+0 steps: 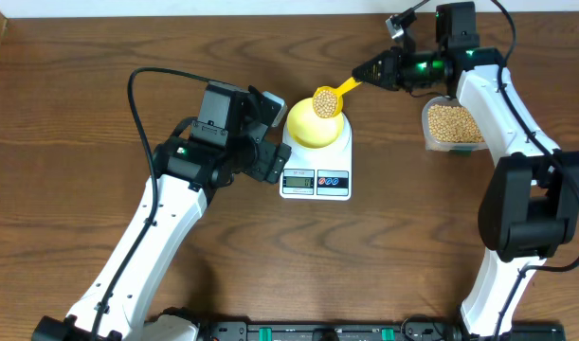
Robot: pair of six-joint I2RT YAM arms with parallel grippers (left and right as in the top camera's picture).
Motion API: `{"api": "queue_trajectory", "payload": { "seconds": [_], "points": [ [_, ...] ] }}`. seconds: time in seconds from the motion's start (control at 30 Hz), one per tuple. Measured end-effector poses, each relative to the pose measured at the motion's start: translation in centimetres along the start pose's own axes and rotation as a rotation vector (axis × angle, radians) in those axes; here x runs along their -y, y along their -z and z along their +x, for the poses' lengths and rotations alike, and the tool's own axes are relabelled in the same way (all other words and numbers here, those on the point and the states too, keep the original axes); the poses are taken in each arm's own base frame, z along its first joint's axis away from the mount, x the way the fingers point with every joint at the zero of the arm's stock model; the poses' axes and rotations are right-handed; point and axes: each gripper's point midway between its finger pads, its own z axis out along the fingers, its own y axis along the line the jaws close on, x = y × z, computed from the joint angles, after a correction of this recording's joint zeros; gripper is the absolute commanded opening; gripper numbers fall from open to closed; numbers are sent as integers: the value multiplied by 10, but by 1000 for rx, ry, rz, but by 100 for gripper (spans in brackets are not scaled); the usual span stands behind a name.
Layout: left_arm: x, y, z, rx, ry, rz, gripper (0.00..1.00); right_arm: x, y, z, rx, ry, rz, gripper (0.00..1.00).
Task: Scoop item into bowl and weigh 50g on scale
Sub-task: 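Position the scoop over the yellow bowl with the right gripper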
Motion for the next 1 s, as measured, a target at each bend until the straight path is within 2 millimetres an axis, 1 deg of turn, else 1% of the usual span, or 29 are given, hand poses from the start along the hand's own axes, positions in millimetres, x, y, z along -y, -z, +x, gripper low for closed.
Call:
{"api": "queue_trajectory", "payload": {
  "seconds": [0.23,0.6,0.9,1.0],
  "points": [
    [0,0,0,0,0,0,87,-4,-5,3,-11,102,-4,1],
    [0,0,0,0,0,0,87,-5,-7,4,-13,251,-5,1],
    [0,0,0,0,0,0,87,-14,-20,11,-38,346,-16,1],
    [0,0,0,0,0,0,87,-15,-22,12,-41,359,-9,1]
  ]
}}
